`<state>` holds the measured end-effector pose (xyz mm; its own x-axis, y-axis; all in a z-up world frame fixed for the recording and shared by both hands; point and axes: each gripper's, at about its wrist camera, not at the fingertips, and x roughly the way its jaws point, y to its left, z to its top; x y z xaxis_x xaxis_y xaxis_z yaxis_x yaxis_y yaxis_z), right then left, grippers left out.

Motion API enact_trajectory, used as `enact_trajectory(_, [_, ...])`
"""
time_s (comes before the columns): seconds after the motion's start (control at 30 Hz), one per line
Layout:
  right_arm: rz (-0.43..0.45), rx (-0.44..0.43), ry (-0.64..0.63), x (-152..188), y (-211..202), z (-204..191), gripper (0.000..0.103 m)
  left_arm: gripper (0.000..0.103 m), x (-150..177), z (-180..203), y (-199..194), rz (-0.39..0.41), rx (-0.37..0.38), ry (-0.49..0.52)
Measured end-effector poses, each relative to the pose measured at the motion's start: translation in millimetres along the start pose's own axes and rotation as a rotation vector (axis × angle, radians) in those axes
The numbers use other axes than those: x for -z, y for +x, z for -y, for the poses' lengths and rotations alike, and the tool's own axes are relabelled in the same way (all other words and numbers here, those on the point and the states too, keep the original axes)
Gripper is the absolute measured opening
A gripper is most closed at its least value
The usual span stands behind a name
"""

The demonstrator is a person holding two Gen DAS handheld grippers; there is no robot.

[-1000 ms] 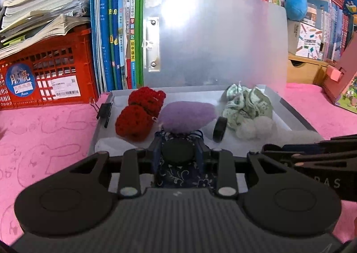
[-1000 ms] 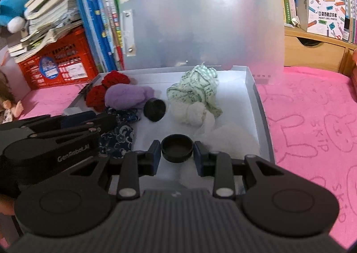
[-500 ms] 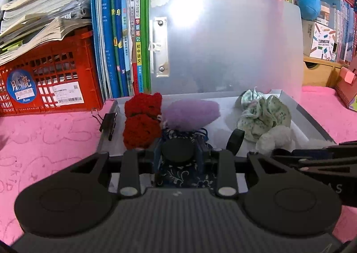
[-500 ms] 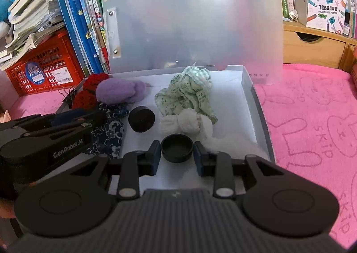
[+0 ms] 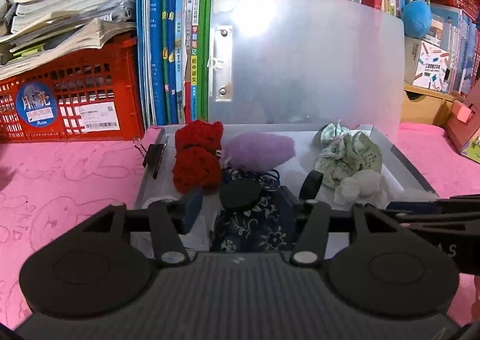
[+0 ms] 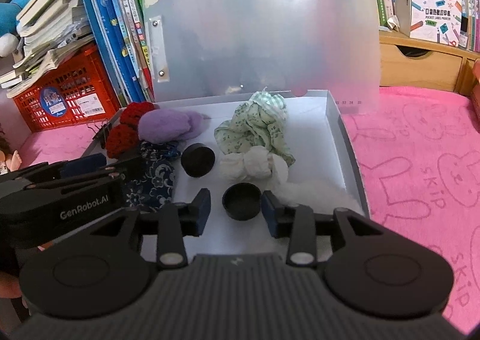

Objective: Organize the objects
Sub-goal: 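Open the left tool to release the blue floral pouch in the box, then withdraw both tools and move the left tool toward the crumpled tissue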

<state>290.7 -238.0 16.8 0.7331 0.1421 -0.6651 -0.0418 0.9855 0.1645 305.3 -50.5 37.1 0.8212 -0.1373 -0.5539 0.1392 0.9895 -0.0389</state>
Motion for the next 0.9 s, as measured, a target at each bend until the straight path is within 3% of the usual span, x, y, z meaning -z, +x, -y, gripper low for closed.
enact_trajectory(0.43, [0.061,-0.015,-0.074,15,-47,-5,0.062,0.074,3,12,-57,0.043,0.01,0.067])
enact_trajectory(0.9, [0.128,-0.079,-0.15,58,-112,-22,0.068,0.077,35,17,-132,0.055,0.073,0.113])
